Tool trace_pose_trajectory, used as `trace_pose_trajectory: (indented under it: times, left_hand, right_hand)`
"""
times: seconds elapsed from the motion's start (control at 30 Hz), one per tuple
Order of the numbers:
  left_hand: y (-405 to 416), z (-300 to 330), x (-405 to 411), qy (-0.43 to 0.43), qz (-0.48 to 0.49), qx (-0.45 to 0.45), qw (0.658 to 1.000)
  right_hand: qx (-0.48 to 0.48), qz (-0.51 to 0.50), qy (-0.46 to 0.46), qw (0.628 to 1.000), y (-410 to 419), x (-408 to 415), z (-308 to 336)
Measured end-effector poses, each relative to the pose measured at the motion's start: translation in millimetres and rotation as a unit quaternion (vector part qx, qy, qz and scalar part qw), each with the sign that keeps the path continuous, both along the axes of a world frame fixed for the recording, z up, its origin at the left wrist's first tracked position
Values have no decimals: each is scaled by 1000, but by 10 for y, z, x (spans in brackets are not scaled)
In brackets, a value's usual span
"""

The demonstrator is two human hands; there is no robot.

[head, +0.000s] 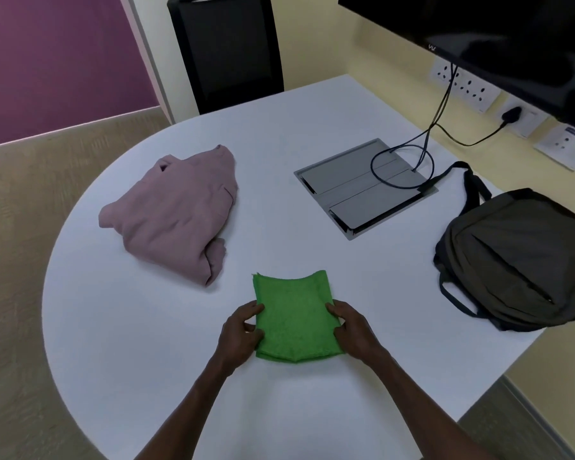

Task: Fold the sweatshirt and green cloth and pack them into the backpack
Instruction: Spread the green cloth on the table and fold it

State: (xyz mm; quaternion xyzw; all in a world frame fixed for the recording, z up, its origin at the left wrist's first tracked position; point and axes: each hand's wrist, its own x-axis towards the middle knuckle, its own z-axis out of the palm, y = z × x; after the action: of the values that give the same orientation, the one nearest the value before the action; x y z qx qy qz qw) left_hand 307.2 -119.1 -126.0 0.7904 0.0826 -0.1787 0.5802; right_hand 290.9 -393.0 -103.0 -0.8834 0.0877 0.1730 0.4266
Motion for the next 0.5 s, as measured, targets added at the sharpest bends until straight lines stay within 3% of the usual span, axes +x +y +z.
trace_pose_trajectory:
  times: [0.27, 0.5]
  left_hand:
    - [-110, 112, 592, -30, 5, -42, 999]
    - [-335, 249, 1381, -56, 16, -19, 998]
  right_hand:
    - [-12, 0, -14, 1000, -134, 720, 185]
    - [-15, 13, -31, 999, -286, 1594, 297]
